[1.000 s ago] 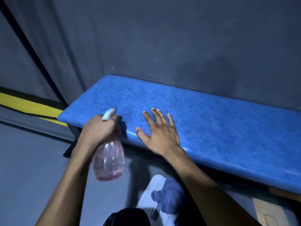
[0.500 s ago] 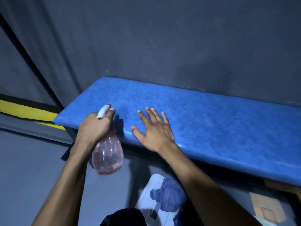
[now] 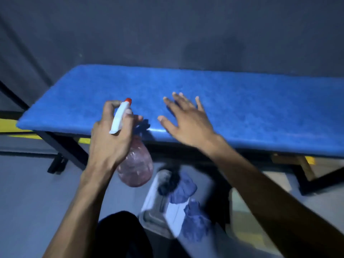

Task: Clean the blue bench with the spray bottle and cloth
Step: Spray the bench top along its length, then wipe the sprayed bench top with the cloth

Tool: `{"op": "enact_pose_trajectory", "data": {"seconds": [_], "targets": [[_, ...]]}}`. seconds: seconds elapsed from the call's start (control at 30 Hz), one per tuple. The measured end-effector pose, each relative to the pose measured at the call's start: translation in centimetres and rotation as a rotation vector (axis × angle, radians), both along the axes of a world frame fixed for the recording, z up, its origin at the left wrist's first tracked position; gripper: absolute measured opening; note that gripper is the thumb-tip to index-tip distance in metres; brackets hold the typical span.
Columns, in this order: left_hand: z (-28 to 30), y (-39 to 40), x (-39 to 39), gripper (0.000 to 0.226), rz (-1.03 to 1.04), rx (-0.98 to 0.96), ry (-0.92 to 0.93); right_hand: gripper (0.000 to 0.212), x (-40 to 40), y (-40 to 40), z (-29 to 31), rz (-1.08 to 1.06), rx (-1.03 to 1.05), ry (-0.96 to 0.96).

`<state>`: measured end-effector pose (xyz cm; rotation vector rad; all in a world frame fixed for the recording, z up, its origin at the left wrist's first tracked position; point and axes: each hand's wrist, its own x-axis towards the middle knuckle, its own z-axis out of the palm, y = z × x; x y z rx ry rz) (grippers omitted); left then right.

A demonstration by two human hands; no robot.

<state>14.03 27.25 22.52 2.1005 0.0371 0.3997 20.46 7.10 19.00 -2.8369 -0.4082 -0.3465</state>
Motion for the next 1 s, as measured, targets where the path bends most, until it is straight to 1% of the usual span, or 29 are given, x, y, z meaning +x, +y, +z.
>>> {"op": "enact_pose_trajectory", "data": {"seconds": [0.03,0.1,0.13,0.23,0.3,0.37,0.47,0.53,0.63,0.7,0.77,0.83,0.87,0.93,1.0], "targets": [[-0.7,-1.1,-0.7,0.025,-0.051,-0.080,-0.029,0.069,-0.6,-2.0,0.0,-0.030,-0.011,-0.015],[-2.8,-3.7,-2.0,0.025,-0.159,-0.257,-0.055,0.068,-1.6,-6.2,-0.4,-0.085,-0.042,-0.031],[-4.1,-4.8,-2.7,0.026,-0.203,-0.291,-0.050,0.067,-1.9,-8.1,-0.8,-0.105,-0.062,-0.036],[-9.1,-7.6,-4.9,0.032,-0.328,-0.207,0.020,0.069,-2.5,-11.8,-2.3,-0.135,-0.109,-0.029],[-12.7,-9.3,-5.7,0.037,-0.402,-0.122,0.086,0.071,-2.6,-12.3,-3.0,-0.134,-0.124,-0.048],[-16.4,-11.3,-5.2,0.036,-0.421,-0.050,0.155,0.070,-2.5,-11.9,-3.4,-0.152,-0.115,-0.078],[-21.6,-14.5,-3.2,0.033,-0.400,-0.111,0.277,0.070,-2.4,-11.6,-3.8,-0.173,-0.101,-0.148],[-24.5,-16.8,-1.8,0.032,-0.364,-0.148,0.310,0.068,-2.4,-11.6,-4.4,-0.174,-0.080,-0.230],[-28.7,-19.7,-0.3,0.031,-0.373,-0.213,0.373,0.065,-1.9,-11.6,-5.2,-0.185,-0.055,-0.349],[-31.0,-20.9,0.1,0.032,-0.397,-0.159,0.386,0.063,-1.6,-11.5,-5.6,-0.188,-0.027,-0.404],[-32.5,-21.7,0.2,0.034,-0.465,-0.012,0.357,0.062,-1.5,-11.5,-6.0,-0.185,0.002,-0.446],[-33.3,-22.6,0.1,0.037,-0.575,0.137,0.328,0.062,-1.4,-11.5,-6.2,-0.191,0.016,-0.463],[-33.3,-23.0,0.0,0.040,-0.620,0.186,0.328,0.062,-1.3,-11.5,-6.3,-0.197,0.023,-0.470],[-33.6,-23.5,0.2,0.045,-0.643,0.209,0.333,0.061,-1.3,-11.4,-6.3,-0.208,0.030,-0.483],[-33.3,-23.4,0.2,0.047,-0.598,0.183,0.364,0.061,-1.3,-11.3,-6.3,-0.211,0.030,-0.483]]}}
